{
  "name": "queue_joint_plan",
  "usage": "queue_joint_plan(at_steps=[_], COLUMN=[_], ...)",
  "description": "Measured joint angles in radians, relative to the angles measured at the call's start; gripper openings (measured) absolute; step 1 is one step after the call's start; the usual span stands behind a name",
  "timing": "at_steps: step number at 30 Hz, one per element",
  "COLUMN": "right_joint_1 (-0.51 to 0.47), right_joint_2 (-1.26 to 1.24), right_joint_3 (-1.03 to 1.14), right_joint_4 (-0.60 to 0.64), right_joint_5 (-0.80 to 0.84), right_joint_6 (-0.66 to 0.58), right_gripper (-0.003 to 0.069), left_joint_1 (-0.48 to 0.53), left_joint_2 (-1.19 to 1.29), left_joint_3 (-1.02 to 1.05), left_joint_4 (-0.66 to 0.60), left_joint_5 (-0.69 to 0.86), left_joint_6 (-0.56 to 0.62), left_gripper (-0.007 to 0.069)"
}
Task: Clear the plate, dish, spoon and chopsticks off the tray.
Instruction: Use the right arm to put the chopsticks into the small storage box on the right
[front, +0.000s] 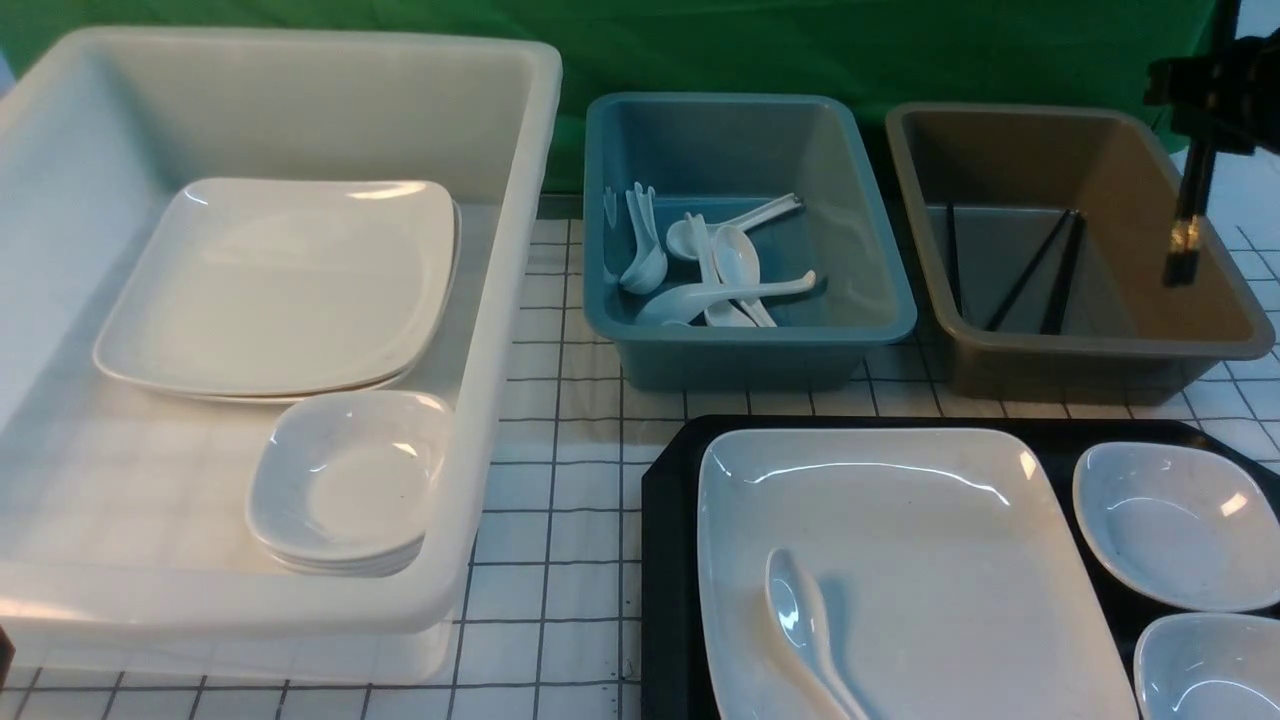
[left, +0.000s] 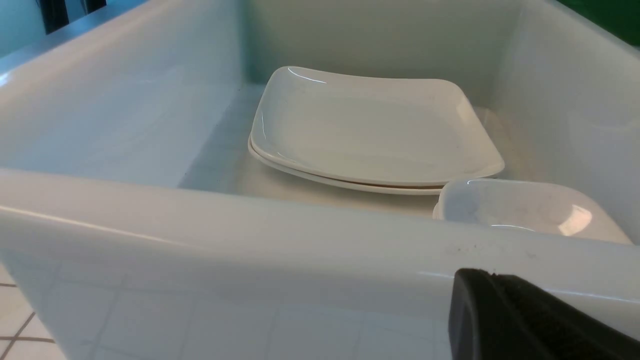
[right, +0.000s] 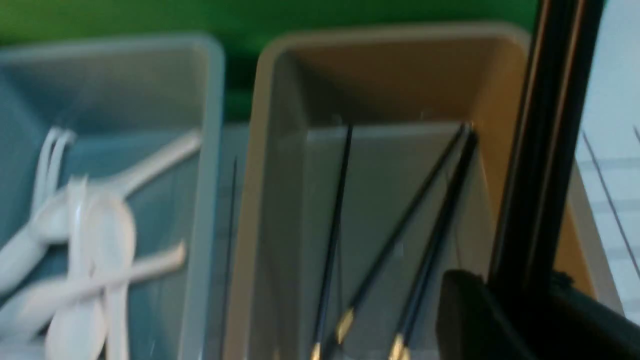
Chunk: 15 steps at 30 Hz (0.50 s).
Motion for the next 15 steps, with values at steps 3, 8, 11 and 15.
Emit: queue_joint_plan(at_steps=[3, 8, 11, 15], right_joint_1=[-0.001, -0.001, -0.001, -0.001], right_joint_2=[0.114, 0.25, 0.328, 0.352], right_joint_3=[0.0, -0.001, -0.001, -0.001], right_joint_4=[0.0, 0.0, 0.0, 0.0], right_joint_5=[-0.172, -0.299, -0.29, -0.157], right_joint_6=[0.011, 0.095, 0.161, 0.23], right_gripper=[0.0167, 0.0218, 0.0309, 0.0347], left_joint_1=[0.0, 0.0, 0.0, 0.0], left_joint_2=[0.0, 0.0, 0.0, 0.0], left_joint_3=[0.0, 0.0, 0.0, 0.0], left_joint_4=[0.0, 0.0, 0.0, 0.0], left_joint_5=[0.0, 0.0, 0.0, 0.0], left_joint_6=[0.0, 0.0, 0.0, 0.0], left_gripper=[0.0021, 0.0021, 0.0021, 0.0021])
